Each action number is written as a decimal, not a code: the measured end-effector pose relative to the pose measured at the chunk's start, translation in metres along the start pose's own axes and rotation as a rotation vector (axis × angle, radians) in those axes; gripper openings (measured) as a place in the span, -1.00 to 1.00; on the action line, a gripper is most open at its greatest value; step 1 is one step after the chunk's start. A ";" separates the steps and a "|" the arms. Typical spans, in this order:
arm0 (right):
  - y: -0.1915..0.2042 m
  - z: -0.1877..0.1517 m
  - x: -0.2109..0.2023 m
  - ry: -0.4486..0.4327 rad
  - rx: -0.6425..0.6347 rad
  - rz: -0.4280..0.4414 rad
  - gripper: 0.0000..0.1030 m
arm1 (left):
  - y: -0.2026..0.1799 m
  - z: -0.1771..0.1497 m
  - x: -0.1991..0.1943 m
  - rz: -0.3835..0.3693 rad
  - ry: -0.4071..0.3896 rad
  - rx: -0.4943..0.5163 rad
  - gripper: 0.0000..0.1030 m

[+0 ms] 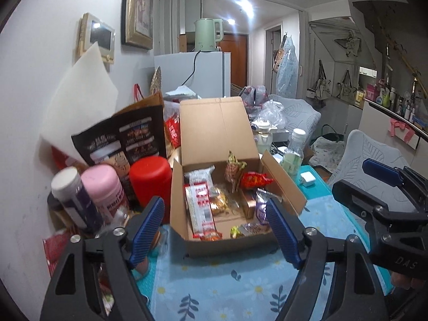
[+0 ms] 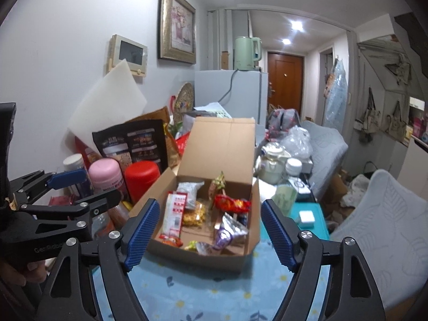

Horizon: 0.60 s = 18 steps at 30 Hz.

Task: Organize snacks

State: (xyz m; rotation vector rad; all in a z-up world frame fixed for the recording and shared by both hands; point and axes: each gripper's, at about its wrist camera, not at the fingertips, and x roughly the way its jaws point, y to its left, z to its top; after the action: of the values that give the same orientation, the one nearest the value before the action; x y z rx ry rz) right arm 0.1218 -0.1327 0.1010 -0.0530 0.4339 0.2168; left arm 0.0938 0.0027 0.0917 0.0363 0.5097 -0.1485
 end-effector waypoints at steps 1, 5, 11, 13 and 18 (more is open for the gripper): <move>0.001 -0.005 -0.002 0.006 0.002 -0.006 0.53 | 0.000 -0.004 -0.001 0.000 0.001 -0.002 0.54; 0.003 -0.018 -0.008 0.009 0.015 -0.007 0.58 | 0.000 -0.015 -0.008 0.002 -0.004 -0.005 0.54; 0.005 -0.042 -0.016 0.024 0.058 -0.035 0.58 | 0.002 -0.033 -0.012 0.011 0.003 -0.008 0.54; 0.005 -0.048 -0.018 0.031 0.066 -0.044 0.58 | 0.003 -0.038 -0.011 0.009 0.009 -0.002 0.54; 0.007 -0.059 -0.023 0.045 0.063 -0.059 0.58 | 0.003 -0.049 -0.010 -0.013 0.027 -0.003 0.54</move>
State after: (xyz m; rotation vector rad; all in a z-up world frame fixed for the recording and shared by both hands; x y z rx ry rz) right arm 0.0757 -0.1359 0.0569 -0.0089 0.4829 0.1438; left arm 0.0619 0.0102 0.0543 0.0320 0.5372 -0.1601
